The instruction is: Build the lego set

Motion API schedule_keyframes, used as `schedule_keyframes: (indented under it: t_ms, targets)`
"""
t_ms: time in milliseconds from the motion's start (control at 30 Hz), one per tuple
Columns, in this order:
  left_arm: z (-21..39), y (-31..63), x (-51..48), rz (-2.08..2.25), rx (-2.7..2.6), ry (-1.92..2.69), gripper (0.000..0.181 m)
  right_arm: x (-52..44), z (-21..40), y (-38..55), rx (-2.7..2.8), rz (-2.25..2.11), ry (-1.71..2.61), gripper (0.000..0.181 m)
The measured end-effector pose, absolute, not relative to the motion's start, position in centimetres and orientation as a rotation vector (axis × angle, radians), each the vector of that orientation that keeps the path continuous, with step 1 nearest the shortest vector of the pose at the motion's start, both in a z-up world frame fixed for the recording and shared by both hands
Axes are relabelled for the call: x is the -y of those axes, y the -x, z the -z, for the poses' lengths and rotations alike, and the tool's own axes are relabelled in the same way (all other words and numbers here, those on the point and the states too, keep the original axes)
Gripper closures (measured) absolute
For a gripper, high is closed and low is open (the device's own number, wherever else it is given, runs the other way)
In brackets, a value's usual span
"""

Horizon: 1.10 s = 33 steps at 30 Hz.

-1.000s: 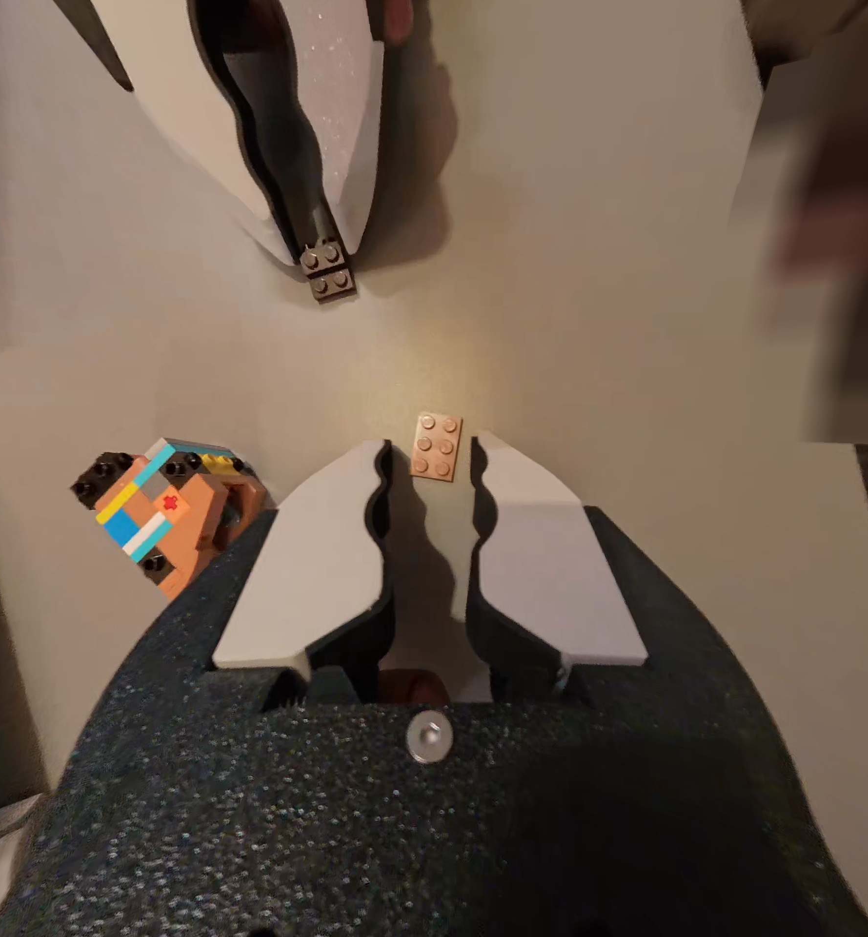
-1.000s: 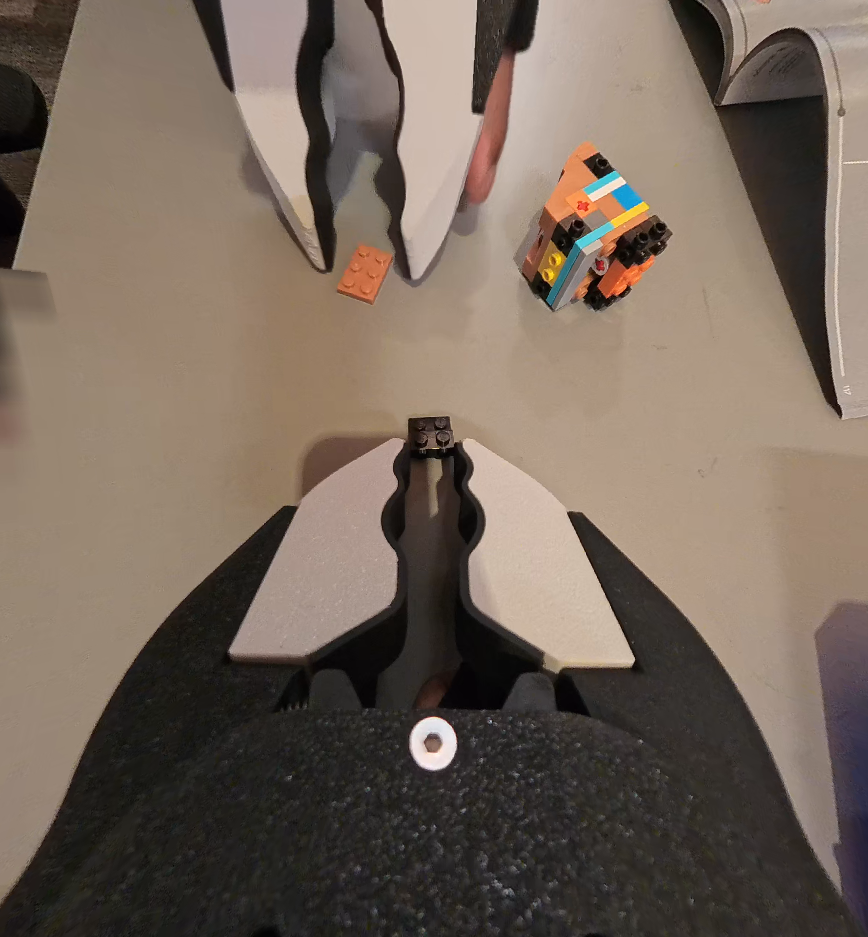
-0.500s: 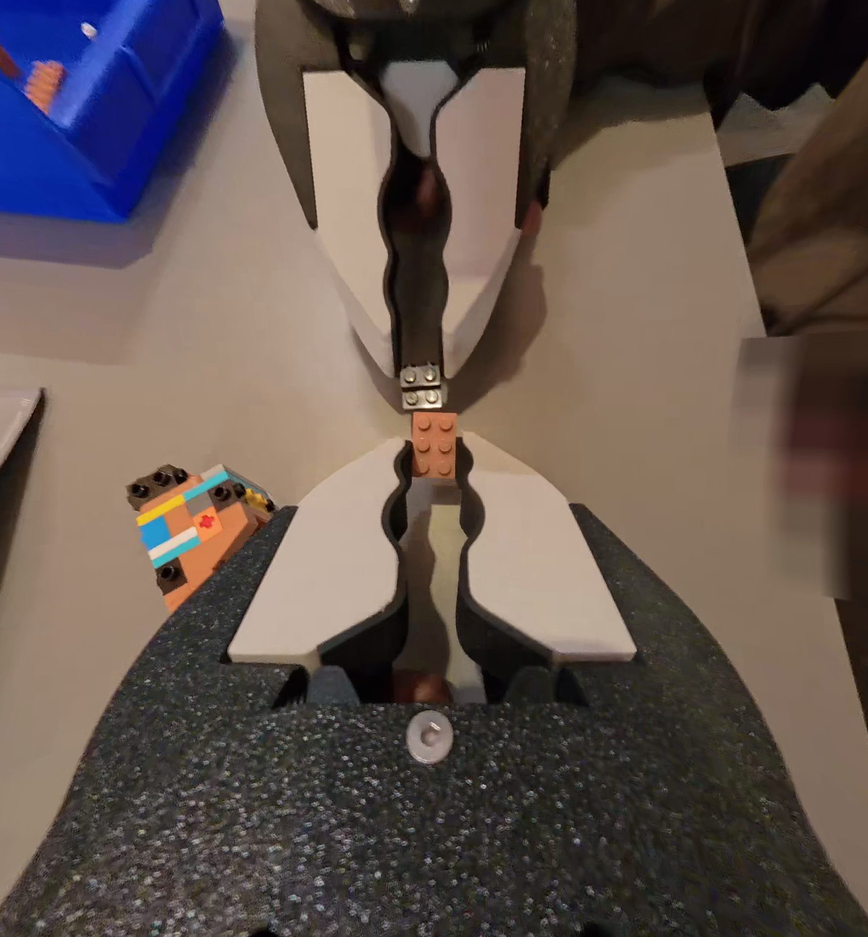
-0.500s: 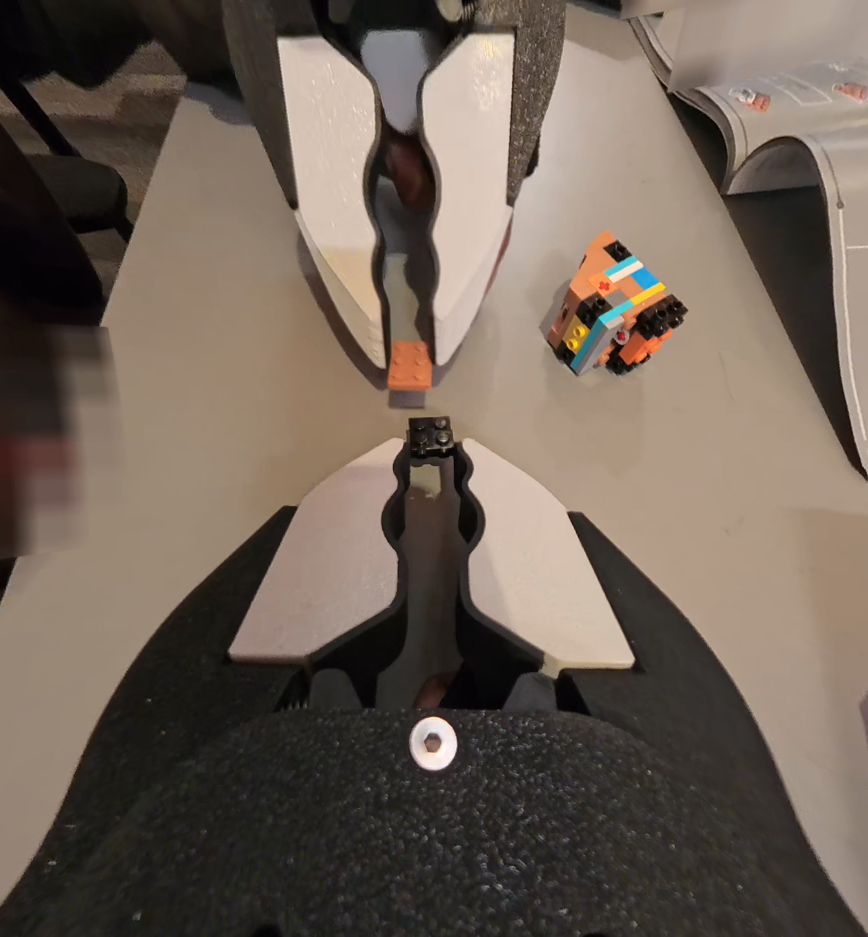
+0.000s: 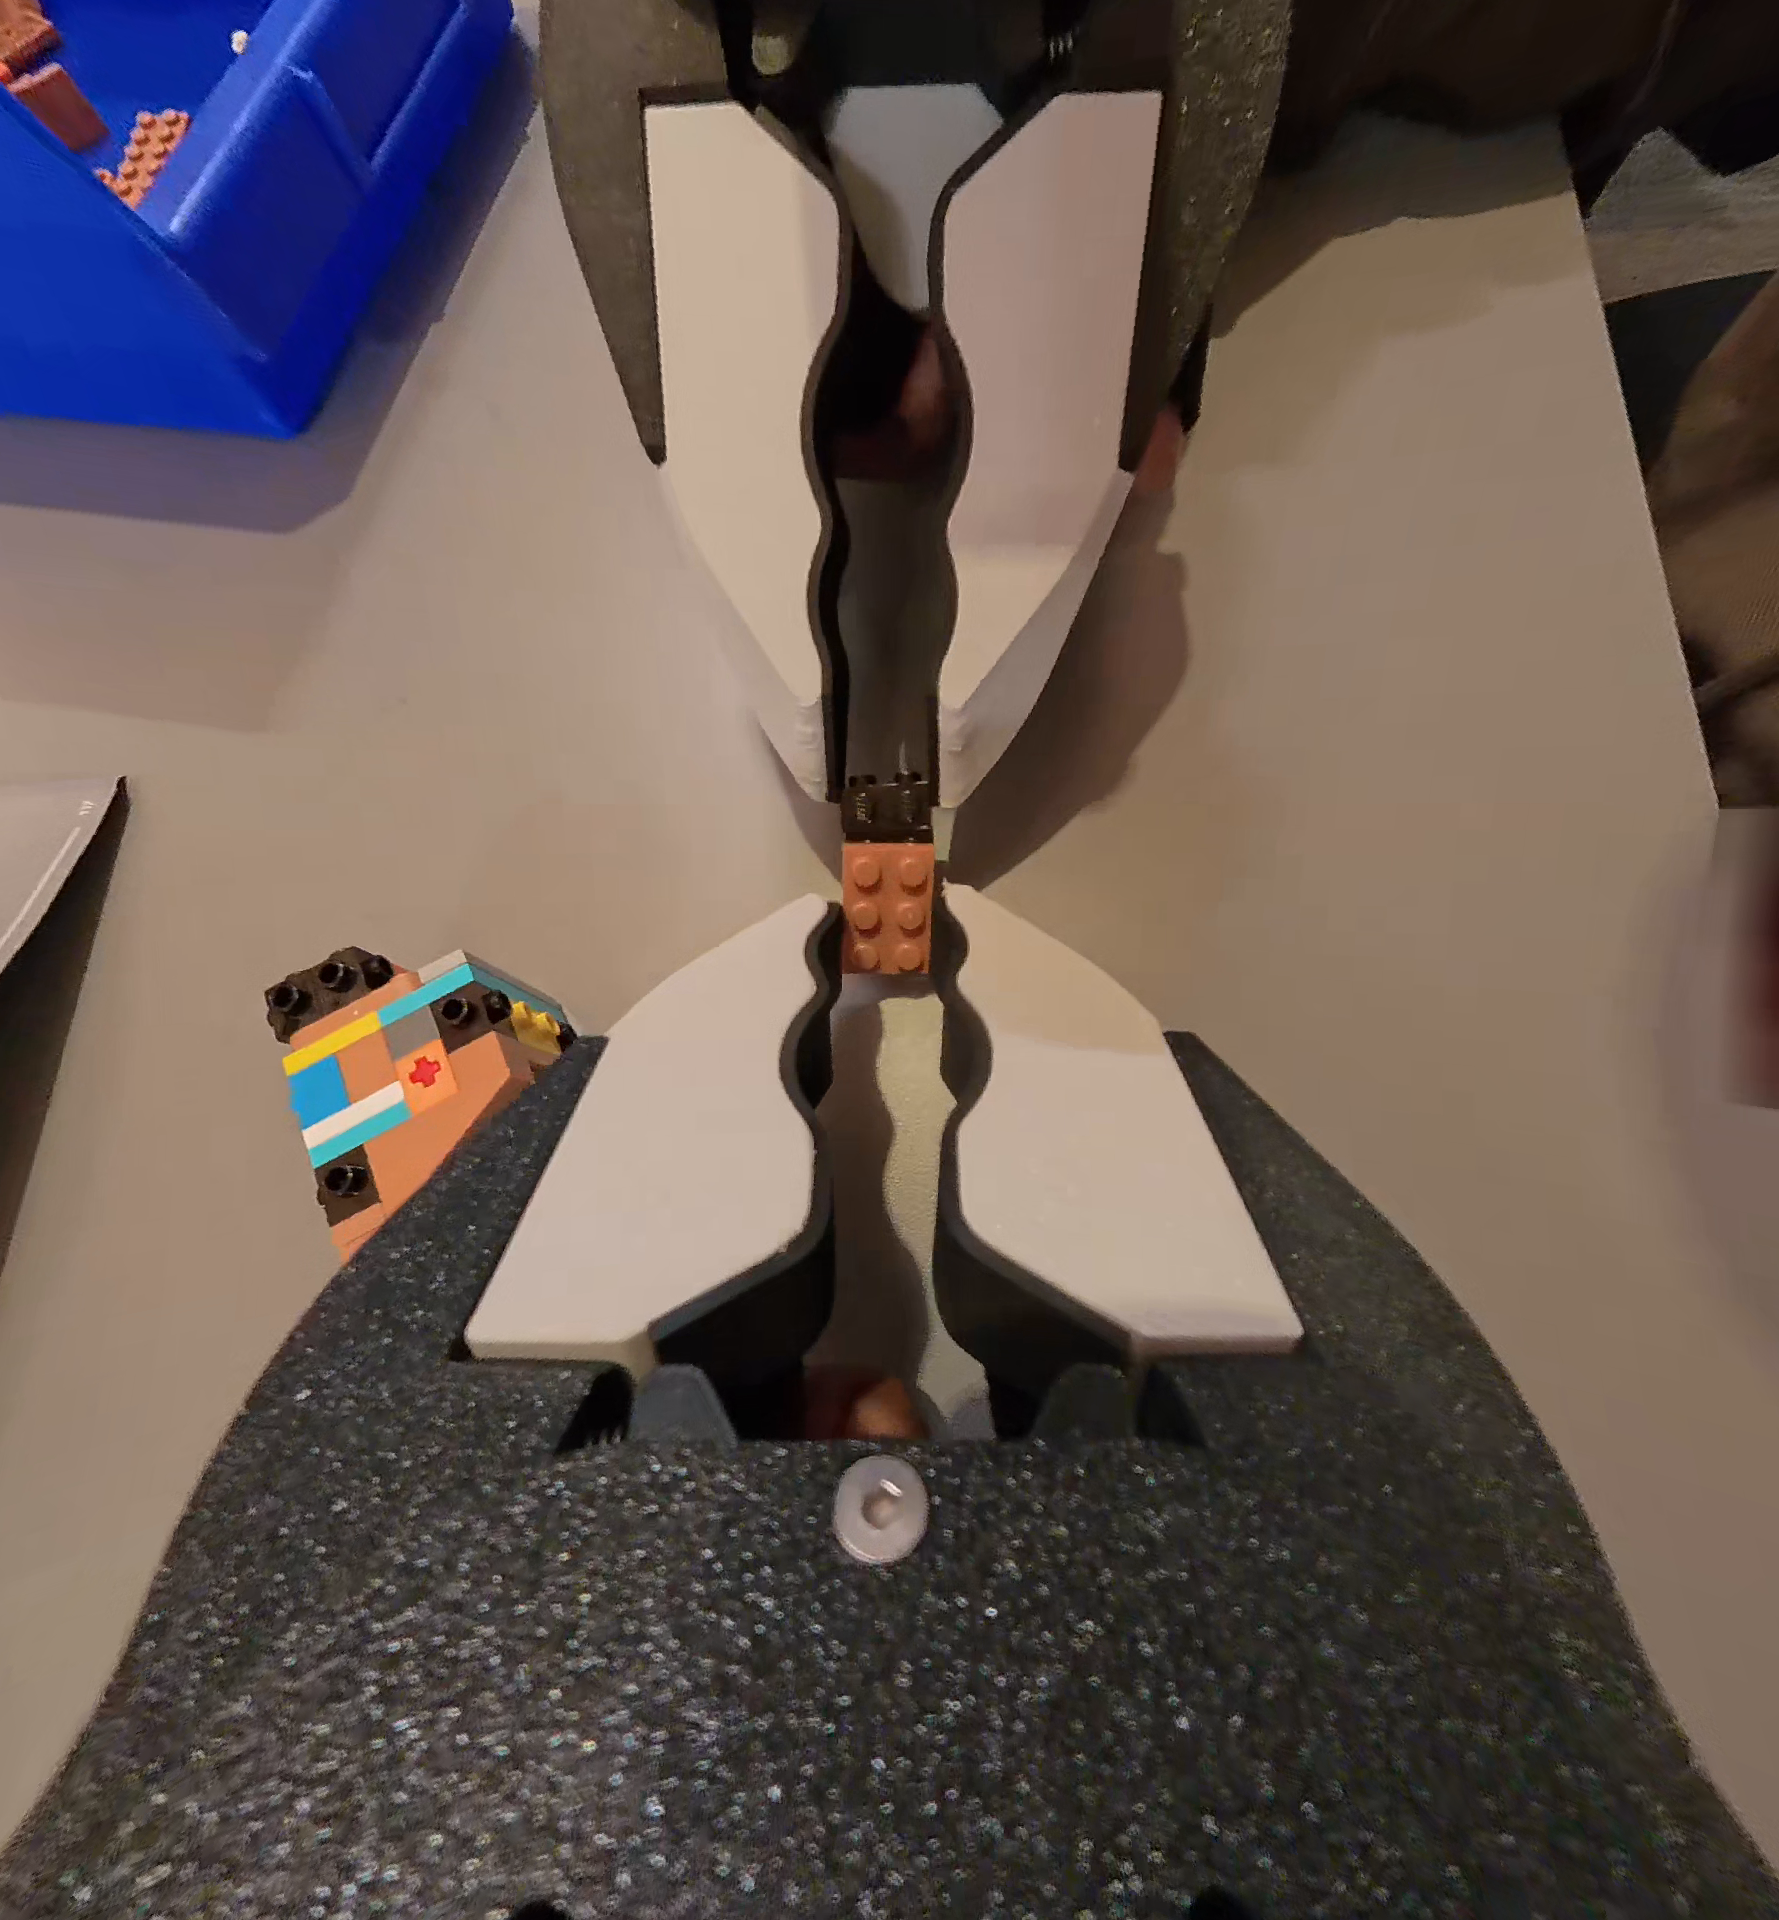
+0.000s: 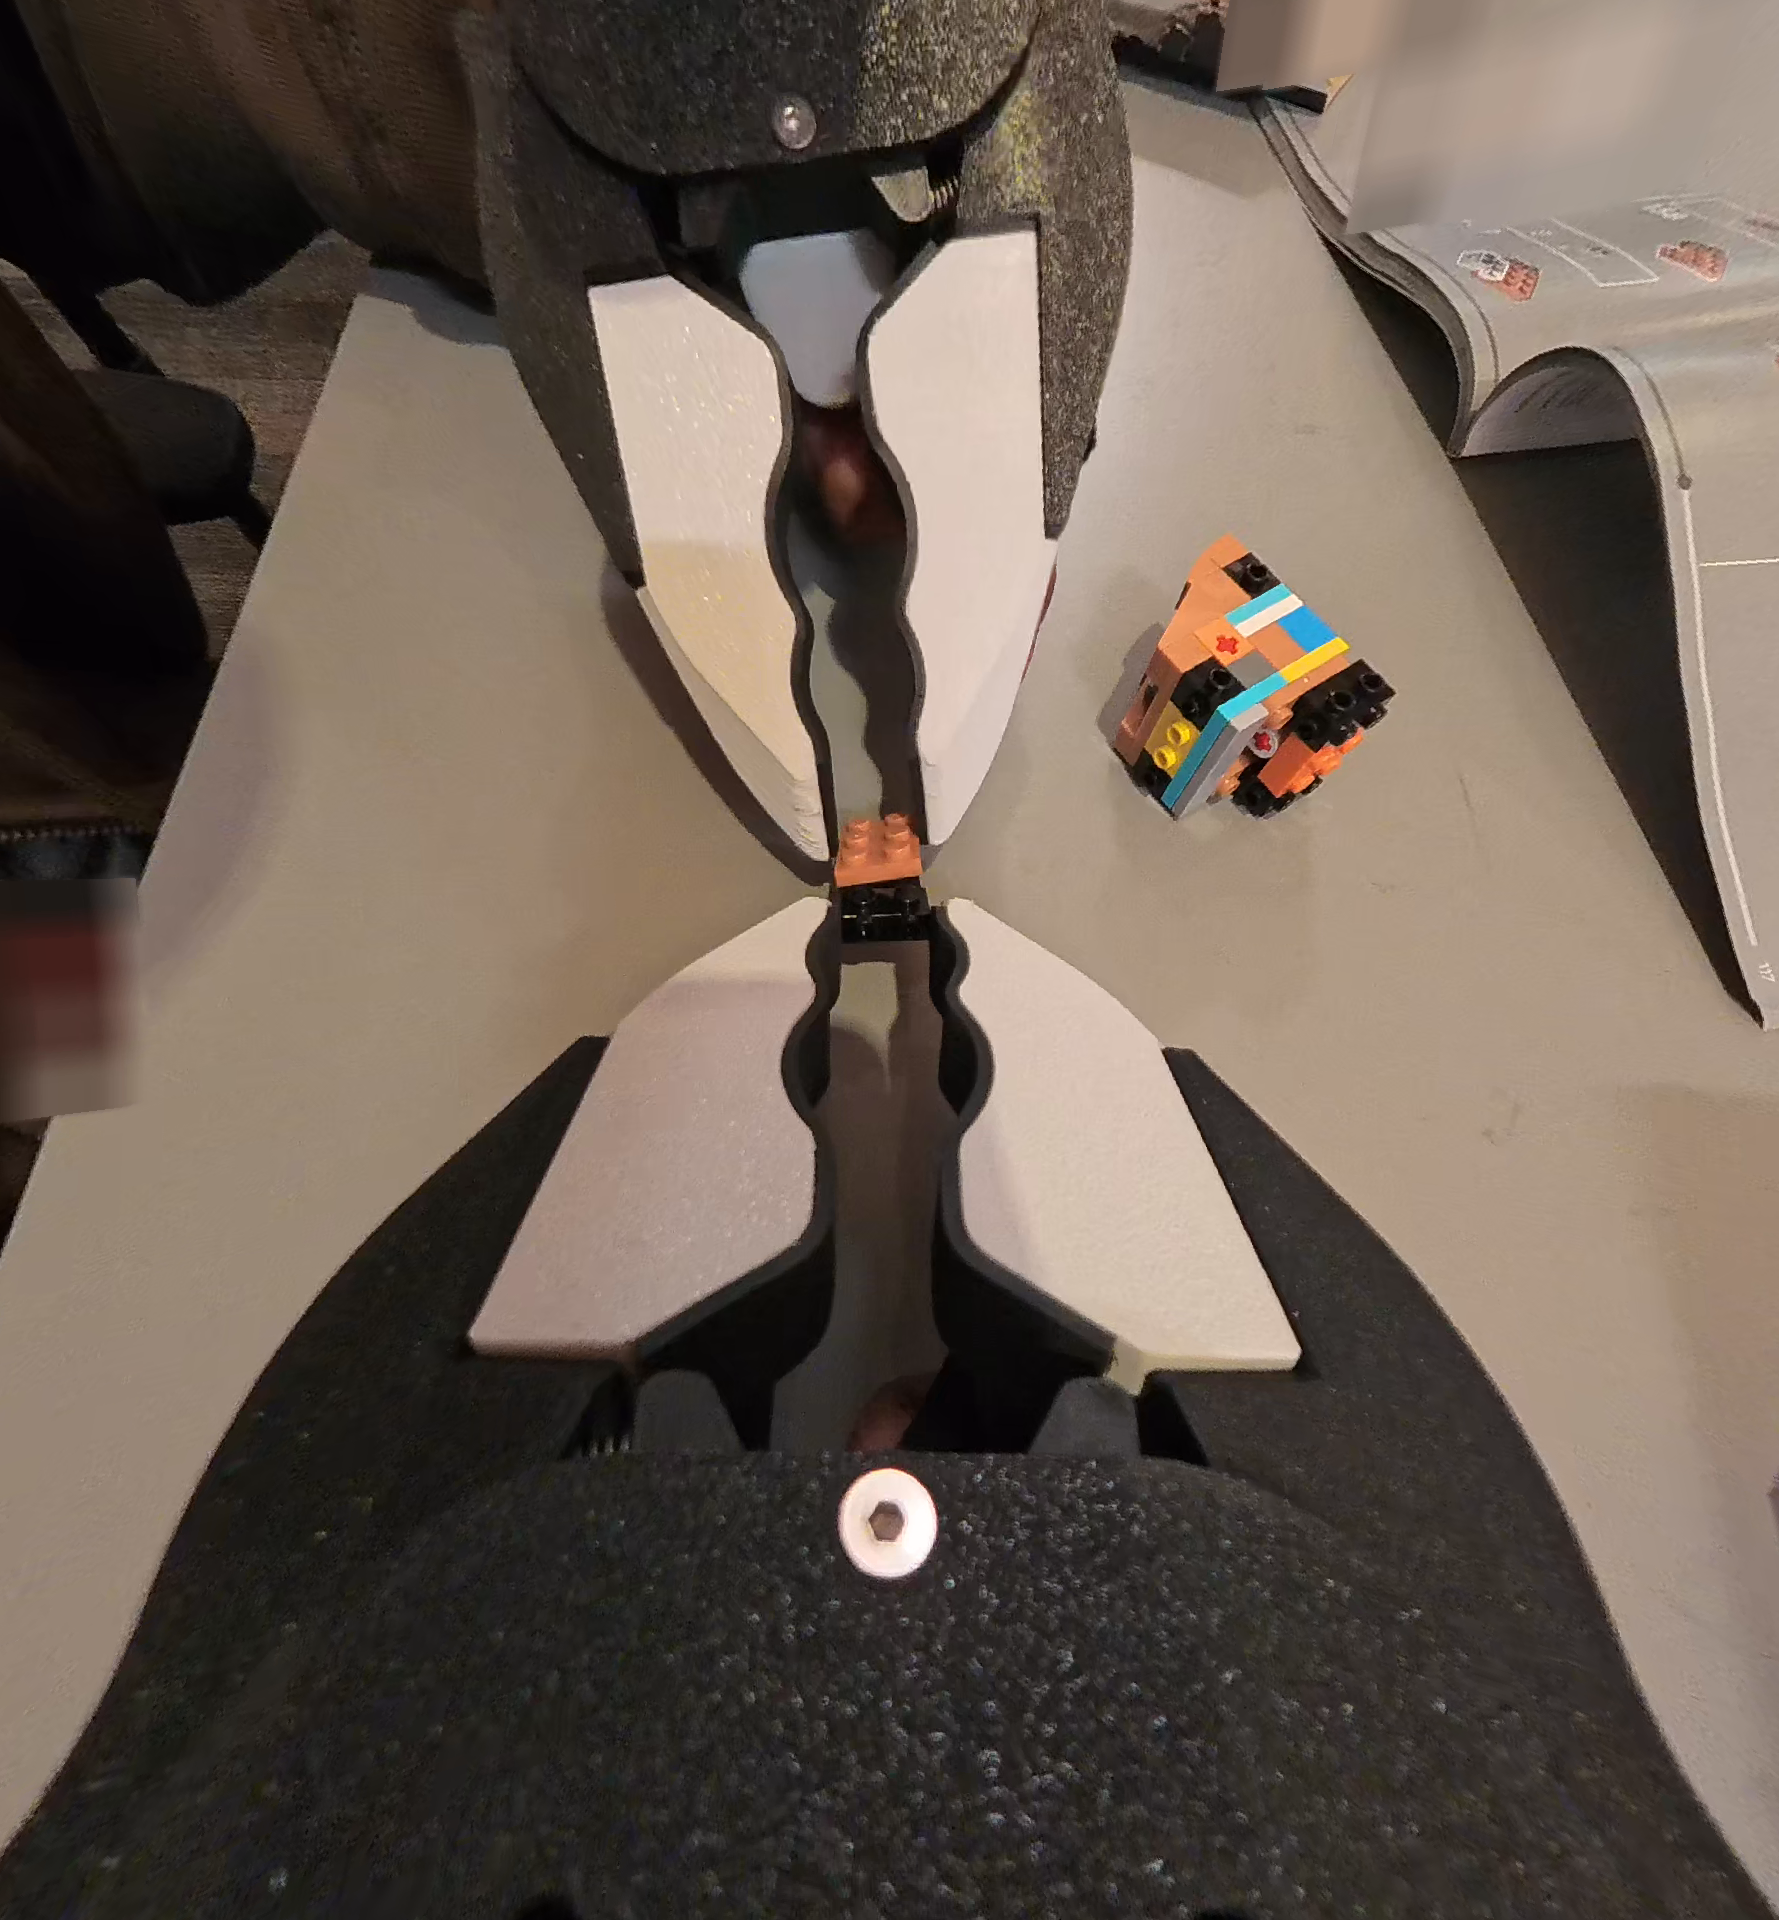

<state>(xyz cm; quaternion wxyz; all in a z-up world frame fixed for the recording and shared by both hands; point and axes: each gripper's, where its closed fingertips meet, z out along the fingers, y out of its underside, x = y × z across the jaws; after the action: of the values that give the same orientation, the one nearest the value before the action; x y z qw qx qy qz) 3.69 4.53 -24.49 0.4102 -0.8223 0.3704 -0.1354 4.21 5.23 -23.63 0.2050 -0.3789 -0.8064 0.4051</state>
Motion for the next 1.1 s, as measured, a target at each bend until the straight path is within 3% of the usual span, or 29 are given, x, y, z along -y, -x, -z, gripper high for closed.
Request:
schedule_keyframes:
  t_ms: [1100]
  targets:
    - [25.0, -4.2, -3.8, 0.516, -1.065, 2.129, 0.165, -4.2, 23.8, -4.1, 2.272, -1.042, 0.914, 0.166]
